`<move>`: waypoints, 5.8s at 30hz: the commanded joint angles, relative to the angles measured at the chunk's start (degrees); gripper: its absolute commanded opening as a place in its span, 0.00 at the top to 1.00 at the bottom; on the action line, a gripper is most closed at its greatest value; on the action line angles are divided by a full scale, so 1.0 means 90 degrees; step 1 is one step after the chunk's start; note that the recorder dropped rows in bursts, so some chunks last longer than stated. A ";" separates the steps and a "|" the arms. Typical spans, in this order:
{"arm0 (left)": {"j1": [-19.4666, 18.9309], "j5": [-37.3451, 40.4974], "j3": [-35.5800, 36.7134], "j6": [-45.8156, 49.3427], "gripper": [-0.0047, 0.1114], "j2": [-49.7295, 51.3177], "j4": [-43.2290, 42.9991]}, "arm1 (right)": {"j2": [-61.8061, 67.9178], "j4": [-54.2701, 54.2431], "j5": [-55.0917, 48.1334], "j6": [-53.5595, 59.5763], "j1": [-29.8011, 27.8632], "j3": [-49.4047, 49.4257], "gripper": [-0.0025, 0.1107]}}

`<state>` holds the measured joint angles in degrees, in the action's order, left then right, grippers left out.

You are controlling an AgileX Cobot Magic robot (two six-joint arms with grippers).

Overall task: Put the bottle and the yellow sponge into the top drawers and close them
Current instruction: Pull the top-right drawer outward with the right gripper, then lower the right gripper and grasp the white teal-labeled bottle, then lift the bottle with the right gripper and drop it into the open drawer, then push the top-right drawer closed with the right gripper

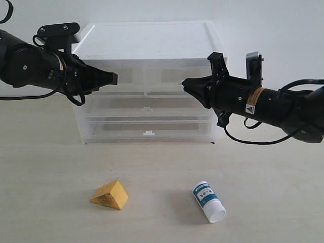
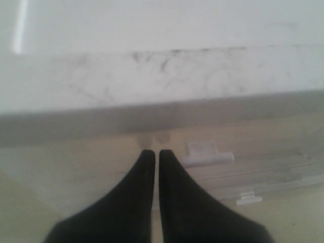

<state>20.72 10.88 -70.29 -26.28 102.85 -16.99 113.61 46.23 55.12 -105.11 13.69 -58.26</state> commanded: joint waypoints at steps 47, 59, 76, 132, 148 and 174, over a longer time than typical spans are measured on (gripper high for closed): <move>-0.0016 -0.0065 -0.0042 0.0045 0.93 -0.0019 -0.0048 | -0.1149 0.0654 0.1105 0.1902 0.0004 0.2269 0.75; -0.0016 -0.0036 -0.0042 0.0045 0.93 -0.0019 -0.0048 | -0.1149 0.1923 0.0319 0.2104 0.0004 0.2269 0.51; -0.0016 0.0012 -0.0042 0.0045 0.93 -0.0019 -0.0048 | -0.1149 0.3233 -0.2139 0.2969 0.0018 0.2269 0.51; -0.0016 0.0137 -0.0042 0.0045 0.93 -0.0019 -0.0091 | -0.3886 0.4618 -0.3462 0.0017 0.1203 0.0104 0.98; -0.0016 0.0234 -0.0042 0.0062 0.93 -0.0019 -0.0088 | -0.2253 0.4810 -0.4823 -0.0163 0.1203 -0.0521 0.87; -0.0016 0.0268 -0.0042 0.0062 0.93 -0.0019 -0.0088 | -0.3679 0.5969 -0.0911 -0.1661 0.1203 -0.0399 0.44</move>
<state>20.72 13.18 -70.29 -26.08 102.85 -17.54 81.06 98.67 39.88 -119.46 24.54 -62.67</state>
